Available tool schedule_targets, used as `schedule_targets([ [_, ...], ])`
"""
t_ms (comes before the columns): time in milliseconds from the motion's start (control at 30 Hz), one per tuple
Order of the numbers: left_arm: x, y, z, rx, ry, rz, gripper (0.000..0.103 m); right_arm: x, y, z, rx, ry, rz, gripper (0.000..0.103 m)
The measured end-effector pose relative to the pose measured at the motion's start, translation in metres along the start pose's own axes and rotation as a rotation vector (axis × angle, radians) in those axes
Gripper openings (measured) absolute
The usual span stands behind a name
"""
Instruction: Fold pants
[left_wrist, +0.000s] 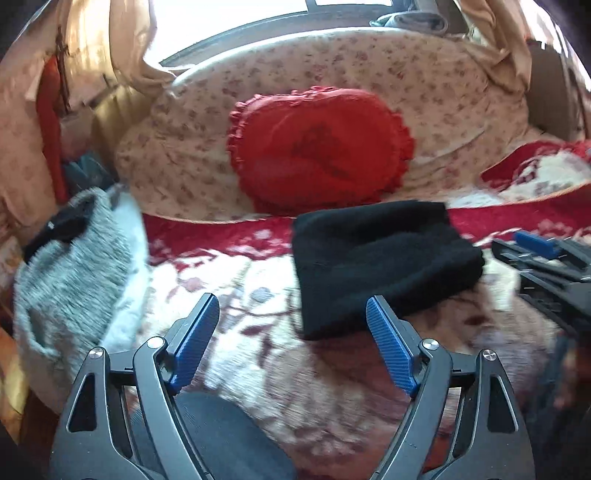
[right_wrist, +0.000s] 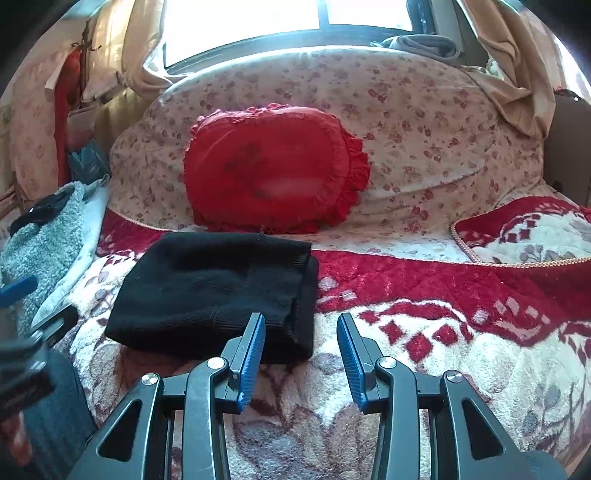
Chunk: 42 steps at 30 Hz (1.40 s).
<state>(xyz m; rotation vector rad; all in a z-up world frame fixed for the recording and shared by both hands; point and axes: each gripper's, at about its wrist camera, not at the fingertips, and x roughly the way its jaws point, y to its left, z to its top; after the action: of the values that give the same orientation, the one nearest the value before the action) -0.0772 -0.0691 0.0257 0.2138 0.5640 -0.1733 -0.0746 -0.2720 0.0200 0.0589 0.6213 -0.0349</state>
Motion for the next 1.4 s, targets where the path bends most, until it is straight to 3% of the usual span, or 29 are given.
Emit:
schedule_targets([
  [200, -0.003, -0.003, 0.005, -0.043, 0.121, -0.11, 0.082, 0.002, 0.0, -0.001, -0.001, 0.011, -0.041, 0.038],
  [433, -0.008, -0.021, -0.009, 0.006, 0.213, -0.104, 0.082, -0.003, 0.008, -0.004, -0.037, 0.003, -0.069, 0.039],
  [733, -0.011, -0.037, -0.01, 0.04, 0.211, -0.139, 0.082, -0.007, 0.008, -0.006, -0.034, -0.005, -0.063, 0.038],
  [1133, 0.039, -0.045, -0.039, -0.031, 0.318, -0.093, 0.082, -0.008, 0.02, -0.013, -0.1, 0.005, -0.046, 0.039],
  [1400, 0.053, -0.036, -0.049, -0.067, 0.348, -0.105, 0.082, -0.001, 0.023, -0.015, -0.099, 0.018, -0.042, 0.039],
])
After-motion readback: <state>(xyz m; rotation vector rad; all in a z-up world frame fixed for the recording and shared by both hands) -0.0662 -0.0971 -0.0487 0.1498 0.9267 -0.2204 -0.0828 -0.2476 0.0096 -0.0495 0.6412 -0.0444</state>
